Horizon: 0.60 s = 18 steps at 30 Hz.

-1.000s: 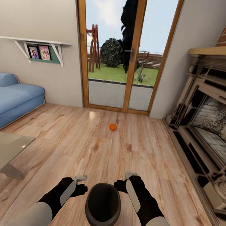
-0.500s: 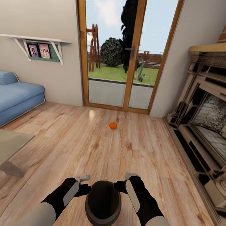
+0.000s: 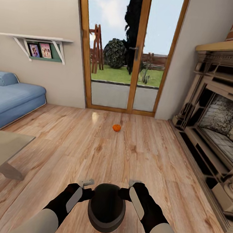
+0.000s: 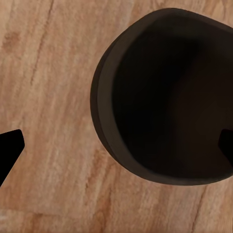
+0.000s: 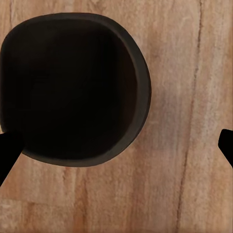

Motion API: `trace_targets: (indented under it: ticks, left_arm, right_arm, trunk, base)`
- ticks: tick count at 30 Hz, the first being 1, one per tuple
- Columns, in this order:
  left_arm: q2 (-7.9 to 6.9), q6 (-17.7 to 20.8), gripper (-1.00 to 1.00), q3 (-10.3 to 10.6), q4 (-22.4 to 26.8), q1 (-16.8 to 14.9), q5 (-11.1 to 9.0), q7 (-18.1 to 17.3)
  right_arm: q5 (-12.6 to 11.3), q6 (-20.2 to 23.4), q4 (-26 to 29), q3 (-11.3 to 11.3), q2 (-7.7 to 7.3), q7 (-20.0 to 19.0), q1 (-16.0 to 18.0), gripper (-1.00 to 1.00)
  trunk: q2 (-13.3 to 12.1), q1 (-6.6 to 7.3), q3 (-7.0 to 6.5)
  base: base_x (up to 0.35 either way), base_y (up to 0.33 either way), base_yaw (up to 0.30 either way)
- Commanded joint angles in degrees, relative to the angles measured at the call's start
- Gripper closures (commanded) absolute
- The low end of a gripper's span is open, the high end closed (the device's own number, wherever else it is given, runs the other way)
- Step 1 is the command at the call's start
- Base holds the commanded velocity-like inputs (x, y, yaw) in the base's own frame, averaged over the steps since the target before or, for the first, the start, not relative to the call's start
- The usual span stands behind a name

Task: Place each of the two pumpkins and all three candles from the living room inside a cabinet in the living room (use any cabinet), then make sure every cabinet is closed, and position the cauldron so it is next to a table in the living room.

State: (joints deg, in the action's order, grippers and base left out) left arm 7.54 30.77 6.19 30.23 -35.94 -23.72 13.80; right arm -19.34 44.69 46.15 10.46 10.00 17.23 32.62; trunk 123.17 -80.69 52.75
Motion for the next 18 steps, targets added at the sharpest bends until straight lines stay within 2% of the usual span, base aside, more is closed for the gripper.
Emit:
trace_targets:
  ticks: [1, 18]
  left_arm:
    - [-0.01, 0.0, -1.0, -0.01, 0.0, 0.0, 0.0, 0.0]
    - [0.02, -0.01, -1.0, -0.06, 0.0, 0.0, -0.01, -0.08]
  right_arm:
    - [0.0, -0.03, 0.0, 0.0, 0.0, -0.02, 0.0, -1.0]
    - [-0.01, -0.48, -0.01, 0.15, 0.0, -0.1, -0.02, -1.0]
  trunk:
    - [0.42, -0.23, 0.18]
    - [7.23, -3.96, 3.24]
  base:
    - [0.0, 0.0, 0.0]
    - [0.0, 0.0, 0.0]
